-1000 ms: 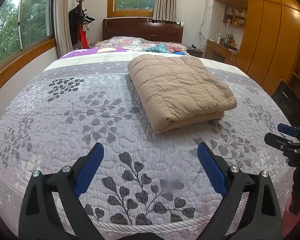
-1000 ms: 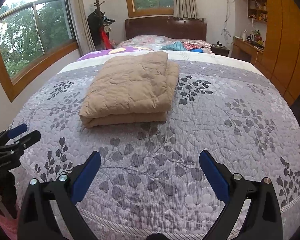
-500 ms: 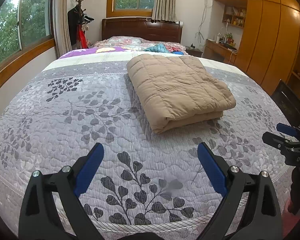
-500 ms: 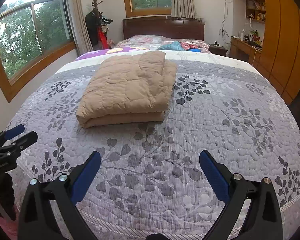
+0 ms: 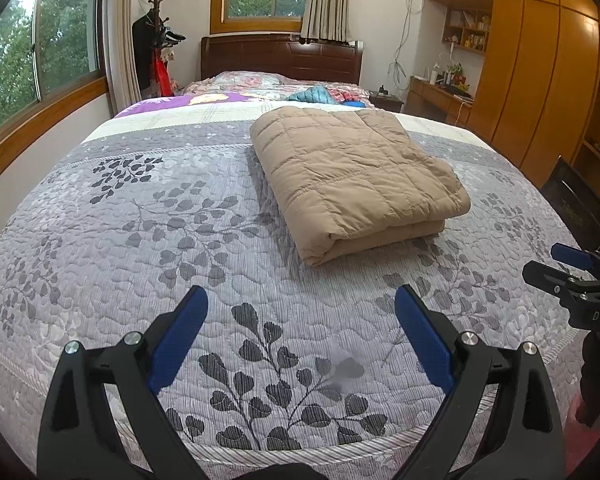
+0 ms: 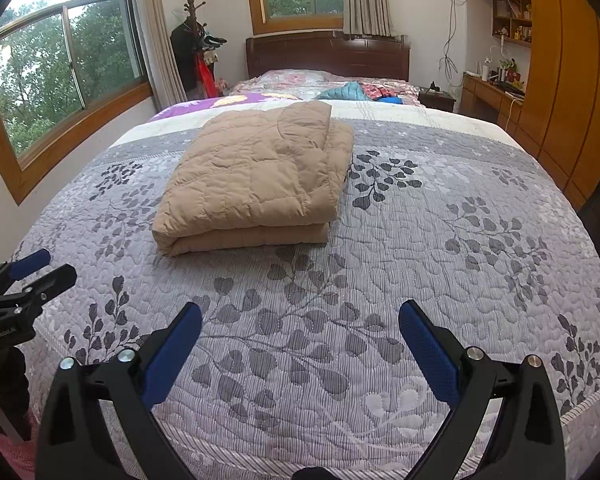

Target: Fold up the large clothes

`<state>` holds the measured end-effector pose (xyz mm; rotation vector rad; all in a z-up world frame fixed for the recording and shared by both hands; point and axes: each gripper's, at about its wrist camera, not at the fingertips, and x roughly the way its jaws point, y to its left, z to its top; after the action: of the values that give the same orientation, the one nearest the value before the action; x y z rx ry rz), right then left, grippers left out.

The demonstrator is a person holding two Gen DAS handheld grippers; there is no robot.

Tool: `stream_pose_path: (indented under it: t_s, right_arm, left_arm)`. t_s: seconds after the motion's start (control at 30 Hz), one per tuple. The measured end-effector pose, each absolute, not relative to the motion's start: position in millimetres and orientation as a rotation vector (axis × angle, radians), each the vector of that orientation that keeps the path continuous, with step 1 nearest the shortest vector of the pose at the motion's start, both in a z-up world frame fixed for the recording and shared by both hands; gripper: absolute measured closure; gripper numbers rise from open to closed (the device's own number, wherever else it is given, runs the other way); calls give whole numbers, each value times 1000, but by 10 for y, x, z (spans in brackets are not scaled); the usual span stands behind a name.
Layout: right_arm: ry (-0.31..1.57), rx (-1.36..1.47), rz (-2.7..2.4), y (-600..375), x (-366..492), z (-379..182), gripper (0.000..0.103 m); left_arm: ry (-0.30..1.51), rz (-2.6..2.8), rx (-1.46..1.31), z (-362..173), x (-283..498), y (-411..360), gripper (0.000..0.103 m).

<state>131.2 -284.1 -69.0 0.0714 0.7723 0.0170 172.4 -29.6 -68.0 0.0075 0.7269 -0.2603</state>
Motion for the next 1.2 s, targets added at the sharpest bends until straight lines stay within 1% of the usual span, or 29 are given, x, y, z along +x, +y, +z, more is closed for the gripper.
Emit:
stream_pose_path:
  t_s: [1.2]
  right_arm:
    - [784,64,25,-2867,1369,-725,4]
  left_arm:
    - [740,-278,2,-721,1824,-259,9]
